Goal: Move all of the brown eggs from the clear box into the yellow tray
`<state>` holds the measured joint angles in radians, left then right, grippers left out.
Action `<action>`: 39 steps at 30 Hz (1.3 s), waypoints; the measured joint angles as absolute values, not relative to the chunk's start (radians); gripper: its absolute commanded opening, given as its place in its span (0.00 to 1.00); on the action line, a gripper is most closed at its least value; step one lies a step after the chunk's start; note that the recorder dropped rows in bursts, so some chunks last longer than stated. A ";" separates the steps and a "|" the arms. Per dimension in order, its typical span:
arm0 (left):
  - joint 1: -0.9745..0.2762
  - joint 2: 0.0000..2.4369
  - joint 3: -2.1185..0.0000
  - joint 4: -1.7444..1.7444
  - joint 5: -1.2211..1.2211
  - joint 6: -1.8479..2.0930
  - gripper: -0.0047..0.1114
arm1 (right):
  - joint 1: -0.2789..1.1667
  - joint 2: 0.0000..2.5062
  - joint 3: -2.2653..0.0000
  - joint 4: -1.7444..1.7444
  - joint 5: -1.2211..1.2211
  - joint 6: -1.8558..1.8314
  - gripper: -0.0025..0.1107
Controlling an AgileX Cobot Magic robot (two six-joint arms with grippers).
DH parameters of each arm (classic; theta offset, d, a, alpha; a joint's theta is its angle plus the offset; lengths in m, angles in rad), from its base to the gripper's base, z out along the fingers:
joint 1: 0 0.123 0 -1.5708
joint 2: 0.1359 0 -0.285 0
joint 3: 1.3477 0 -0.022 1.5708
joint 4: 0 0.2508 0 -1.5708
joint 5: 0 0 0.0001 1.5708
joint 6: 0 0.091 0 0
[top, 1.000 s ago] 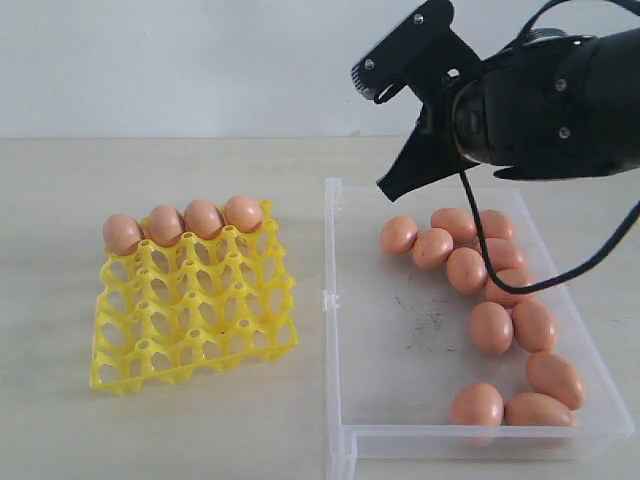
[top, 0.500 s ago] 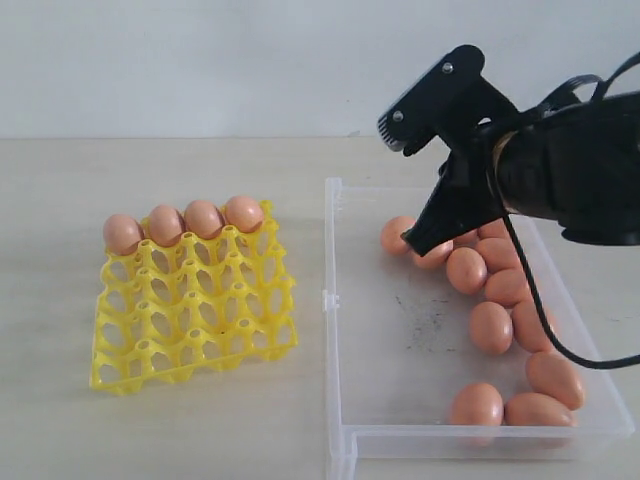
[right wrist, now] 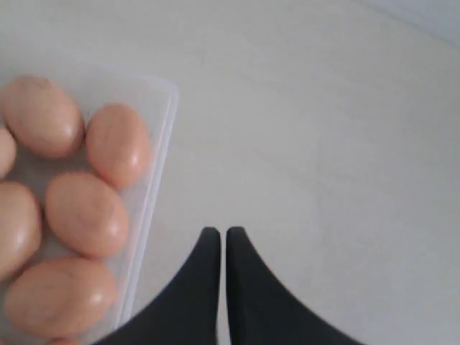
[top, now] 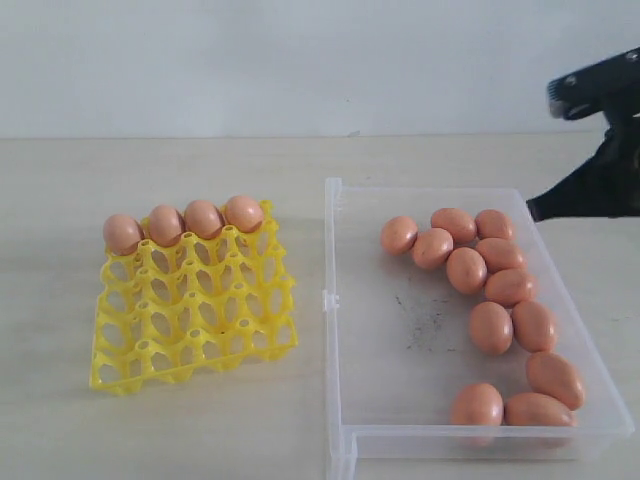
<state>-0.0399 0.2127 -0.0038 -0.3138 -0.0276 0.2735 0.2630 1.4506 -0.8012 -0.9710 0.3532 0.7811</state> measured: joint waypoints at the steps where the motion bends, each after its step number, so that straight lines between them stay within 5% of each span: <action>1: -0.040 0.213 -0.004 -0.314 -0.028 0.273 0.07 | 0.239 1.420 -0.793 -0.974 0.296 0.779 0.02; 12: -0.040 0.213 -0.004 -0.314 -0.028 0.273 0.07 | 0.041 1.090 -0.620 -0.920 -0.699 0.772 0.02; 17: -0.040 0.213 -0.004 -0.314 -0.028 0.273 0.07 | 0.041 1.025 -0.598 -0.963 -0.919 0.658 0.02; 22: -0.040 0.213 -0.004 -0.314 -0.028 0.273 0.07 | 0.041 0.975 -0.596 -1.008 -0.796 0.488 0.02; 30: -0.040 0.213 -0.004 -0.314 -0.028 0.273 0.07 | 0.036 0.863 -0.592 -1.023 -0.199 0.271 0.02; 39: -0.040 0.213 -0.004 -0.314 -0.028 0.273 0.07 | 0.037 0.808 -0.592 -0.936 0.009 0.366 0.02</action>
<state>-0.0399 0.2127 -0.0038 -0.3138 -0.0276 0.2735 0.0366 0.8079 -0.5919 -0.9358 0.0090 0.3661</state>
